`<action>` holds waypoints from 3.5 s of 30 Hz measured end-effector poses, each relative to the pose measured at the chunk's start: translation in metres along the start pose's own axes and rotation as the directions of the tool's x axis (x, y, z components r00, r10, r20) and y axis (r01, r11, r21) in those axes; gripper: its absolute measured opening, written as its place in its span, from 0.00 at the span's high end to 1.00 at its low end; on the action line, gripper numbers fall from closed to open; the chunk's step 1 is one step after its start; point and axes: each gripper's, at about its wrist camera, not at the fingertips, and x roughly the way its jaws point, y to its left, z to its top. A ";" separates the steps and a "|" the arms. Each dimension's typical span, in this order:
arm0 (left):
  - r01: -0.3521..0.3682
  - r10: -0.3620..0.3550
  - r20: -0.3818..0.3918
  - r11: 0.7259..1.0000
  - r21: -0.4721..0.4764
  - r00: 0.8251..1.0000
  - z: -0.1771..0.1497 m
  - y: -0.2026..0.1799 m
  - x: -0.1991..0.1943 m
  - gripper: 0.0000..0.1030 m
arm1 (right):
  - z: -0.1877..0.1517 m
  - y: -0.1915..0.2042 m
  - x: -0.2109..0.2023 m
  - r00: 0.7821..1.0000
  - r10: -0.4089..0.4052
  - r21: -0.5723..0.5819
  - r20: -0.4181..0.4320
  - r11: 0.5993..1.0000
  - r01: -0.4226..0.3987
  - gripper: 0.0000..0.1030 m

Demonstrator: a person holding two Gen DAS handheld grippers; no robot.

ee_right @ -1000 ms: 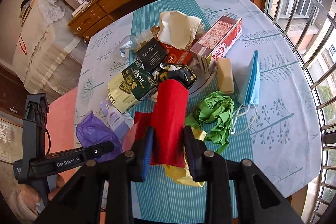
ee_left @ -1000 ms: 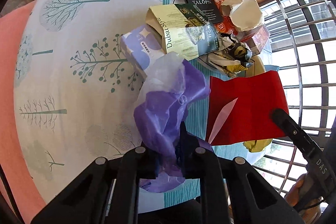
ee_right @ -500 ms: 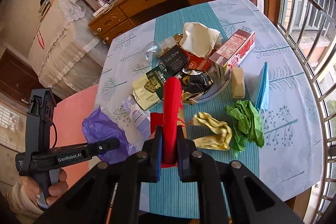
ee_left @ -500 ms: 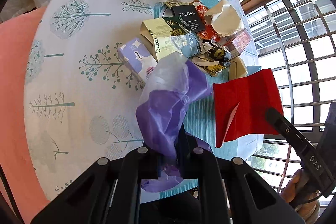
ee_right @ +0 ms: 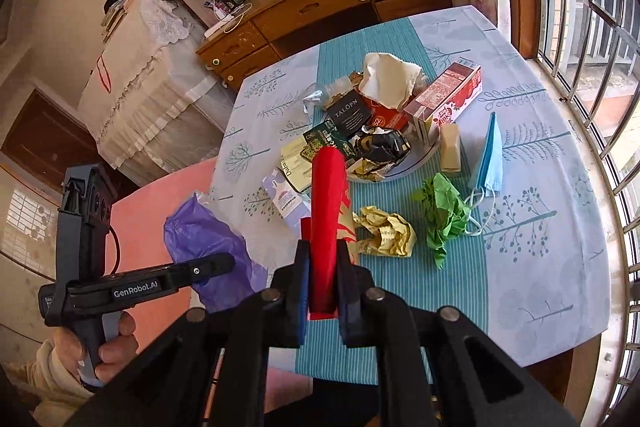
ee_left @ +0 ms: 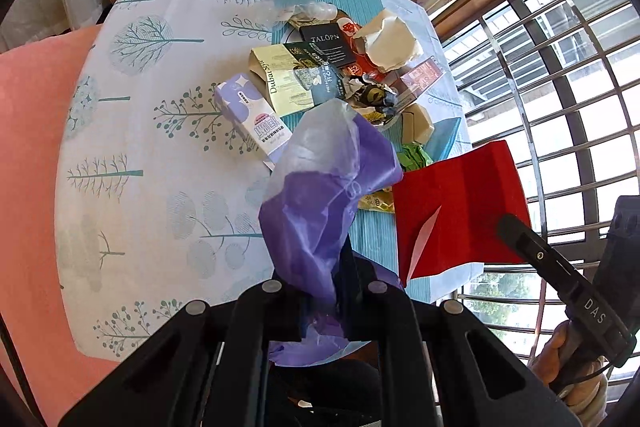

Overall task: Collect trash
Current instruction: 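Grasp the purple bag with the left tool while the right tool grasps the red paper, then carry both items over the bin and open both tools to drop them, then reach the left tool to the yellow wrapper while the right tool reaches the green plastic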

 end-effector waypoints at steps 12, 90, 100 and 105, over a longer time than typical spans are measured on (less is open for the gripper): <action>-0.046 0.060 0.115 0.992 -0.121 0.992 -0.109 -0.064 -0.013 0.92 | -0.057 -0.049 -0.057 0.991 0.111 -0.168 -0.077 0.978 -0.122 0.89; -0.248 0.238 0.299 0.969 -0.005 0.924 -0.255 -0.104 0.022 0.19 | -0.230 -0.092 -0.057 0.974 -0.225 -0.127 -0.023 0.967 0.221 0.59; -0.244 0.208 0.440 0.969 0.026 0.874 -0.217 -0.128 -0.058 0.10 | -0.170 -0.048 -0.110 0.966 -0.215 -0.170 0.144 0.956 0.238 0.59; -0.259 0.237 0.453 0.966 -0.013 0.859 -0.180 -0.130 -0.069 0.10 | -0.126 -0.047 -0.105 0.972 -0.176 -0.204 0.158 0.957 0.207 0.59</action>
